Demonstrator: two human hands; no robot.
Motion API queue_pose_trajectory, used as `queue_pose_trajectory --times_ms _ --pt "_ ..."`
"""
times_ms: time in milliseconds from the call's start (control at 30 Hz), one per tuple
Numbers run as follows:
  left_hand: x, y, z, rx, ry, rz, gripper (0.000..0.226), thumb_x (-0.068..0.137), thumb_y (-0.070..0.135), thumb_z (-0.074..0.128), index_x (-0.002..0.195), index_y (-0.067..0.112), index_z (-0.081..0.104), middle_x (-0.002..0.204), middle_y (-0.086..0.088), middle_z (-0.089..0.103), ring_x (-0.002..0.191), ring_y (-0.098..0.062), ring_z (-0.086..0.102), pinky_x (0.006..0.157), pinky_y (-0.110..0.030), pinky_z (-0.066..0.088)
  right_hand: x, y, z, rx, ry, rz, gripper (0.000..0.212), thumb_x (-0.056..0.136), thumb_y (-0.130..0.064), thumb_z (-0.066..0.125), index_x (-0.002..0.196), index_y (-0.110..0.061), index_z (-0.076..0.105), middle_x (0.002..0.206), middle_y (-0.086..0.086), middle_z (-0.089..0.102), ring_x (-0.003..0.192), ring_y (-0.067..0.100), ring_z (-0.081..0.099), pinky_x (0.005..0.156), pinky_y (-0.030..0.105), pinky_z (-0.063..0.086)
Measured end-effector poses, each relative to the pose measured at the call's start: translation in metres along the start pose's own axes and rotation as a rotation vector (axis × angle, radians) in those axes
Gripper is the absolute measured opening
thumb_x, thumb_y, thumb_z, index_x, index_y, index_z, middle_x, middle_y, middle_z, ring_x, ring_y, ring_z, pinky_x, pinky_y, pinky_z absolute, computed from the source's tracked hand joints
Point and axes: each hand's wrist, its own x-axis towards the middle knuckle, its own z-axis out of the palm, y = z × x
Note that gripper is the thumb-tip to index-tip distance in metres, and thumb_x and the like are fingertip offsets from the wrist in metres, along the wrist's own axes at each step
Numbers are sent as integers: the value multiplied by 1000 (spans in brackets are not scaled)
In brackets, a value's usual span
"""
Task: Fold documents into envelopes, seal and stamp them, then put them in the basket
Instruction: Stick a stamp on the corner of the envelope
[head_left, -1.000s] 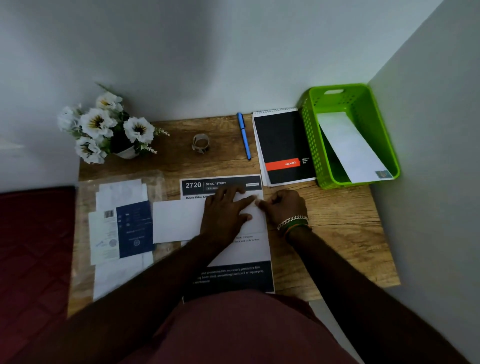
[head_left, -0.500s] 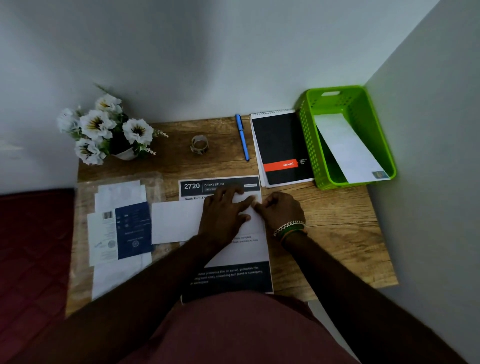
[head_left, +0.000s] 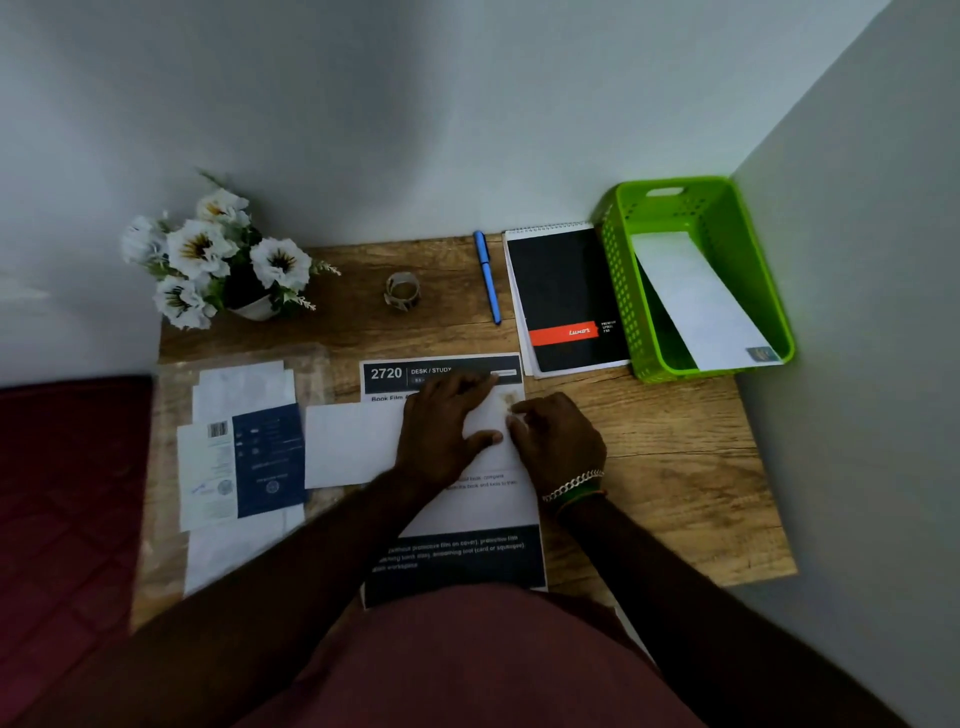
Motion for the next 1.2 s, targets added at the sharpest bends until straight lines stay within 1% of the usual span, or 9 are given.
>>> queue_pose_trajectory --times_ms 100,233,367,533,633,733,867,1033,1200 --pt "1 -1 0 7 4 9 76 84 55 71 151 34 42 146 1 48 136 -24 37 108 -45 35 -1 2 4 -53 41 -49 17 90 -39 69 98 -24 73 94 -3 67 70 14 61 56 21 40" --pt "1 1 -1 12 -13 7 76 85 56 69 152 34 40 149 1 45 138 -24 34 110 -44 33 0 2 6 -67 66 -77 16 90 -37 68 95 -22 72 92 -2 67 64 15 60 53 20 38" --pt "0 0 0 31 4 22 75 85 56 69 151 34 40 147 1 47 137 -25 37 107 -45 35 -1 0 7 -110 89 -126 11 90 -30 70 92 -20 69 89 0 67 58 16 58 53 19 31" --pt "1 -2 2 33 -9 24 73 86 59 66 150 34 42 148 3 46 137 -23 36 108 -43 34 0 -3 9 -31 75 -11 13 97 -33 58 97 -20 62 94 0 61 61 14 53 51 22 33" --pt "2 -3 3 29 -2 22 70 86 61 63 148 33 46 146 4 47 135 -22 37 106 -44 35 2 -8 6 88 131 60 11 99 -28 58 98 -17 59 94 2 60 63 12 49 49 21 32" --pt "1 -2 1 6 5 33 67 85 63 59 144 32 51 143 4 49 133 -22 37 104 -45 36 2 -11 8 120 147 55 11 98 -27 58 100 -16 59 94 2 60 65 13 52 50 18 32" --pt "1 -2 0 4 -3 34 66 85 61 61 144 32 51 145 4 49 135 -23 36 105 -44 34 0 -6 16 14 153 -24 11 96 -26 61 96 -16 61 96 3 61 59 14 50 46 17 28" --pt "0 -1 1 7 -10 19 63 85 58 64 143 34 51 144 5 49 136 -23 37 106 -46 37 -1 0 21 -120 140 -154 13 95 -28 62 99 -16 63 98 5 62 52 18 53 40 28 43" --pt "1 -1 0 17 -14 20 62 85 60 59 142 35 52 143 5 50 134 -24 39 103 -48 39 0 -2 18 -148 161 -219 24 97 -32 49 98 -14 65 96 7 64 48 19 52 39 26 39"
